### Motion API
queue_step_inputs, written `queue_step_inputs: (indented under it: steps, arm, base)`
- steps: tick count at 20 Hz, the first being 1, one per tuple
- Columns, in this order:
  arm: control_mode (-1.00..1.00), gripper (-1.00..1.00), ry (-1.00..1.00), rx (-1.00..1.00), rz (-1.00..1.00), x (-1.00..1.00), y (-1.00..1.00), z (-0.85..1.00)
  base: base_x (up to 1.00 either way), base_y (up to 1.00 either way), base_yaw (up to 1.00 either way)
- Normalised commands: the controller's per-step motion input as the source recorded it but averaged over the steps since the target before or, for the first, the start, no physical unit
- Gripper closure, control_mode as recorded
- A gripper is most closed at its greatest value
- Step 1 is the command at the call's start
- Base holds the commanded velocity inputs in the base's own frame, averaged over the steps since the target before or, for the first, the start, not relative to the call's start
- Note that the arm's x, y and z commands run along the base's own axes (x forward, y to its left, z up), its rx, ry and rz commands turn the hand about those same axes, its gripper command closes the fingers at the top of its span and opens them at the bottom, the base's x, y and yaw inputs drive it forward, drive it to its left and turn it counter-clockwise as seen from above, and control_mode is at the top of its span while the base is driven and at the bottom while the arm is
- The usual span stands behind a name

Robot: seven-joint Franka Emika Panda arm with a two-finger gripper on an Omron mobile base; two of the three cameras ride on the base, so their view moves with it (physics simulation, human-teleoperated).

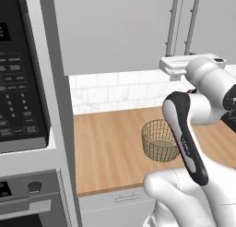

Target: Open the cabinet, pick up the bread from the cabinet and place it in the basket. Then move the basket to the dining counter.

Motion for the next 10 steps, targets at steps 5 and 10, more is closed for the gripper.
queue_step_inputs:
  steps: [5, 10]
  arm:
    - [-1.0, -1.0, -0.14, 0.05, -0.02, 0.4, -0.01, 0.04]
    - [-1.0, -1.0, -0.15, 0.08, 0.0, 0.45, 0.0, 0.09]
  base:
    - [0.0, 0.0, 0.0]
    - [0.0, 0.0, 0.0]
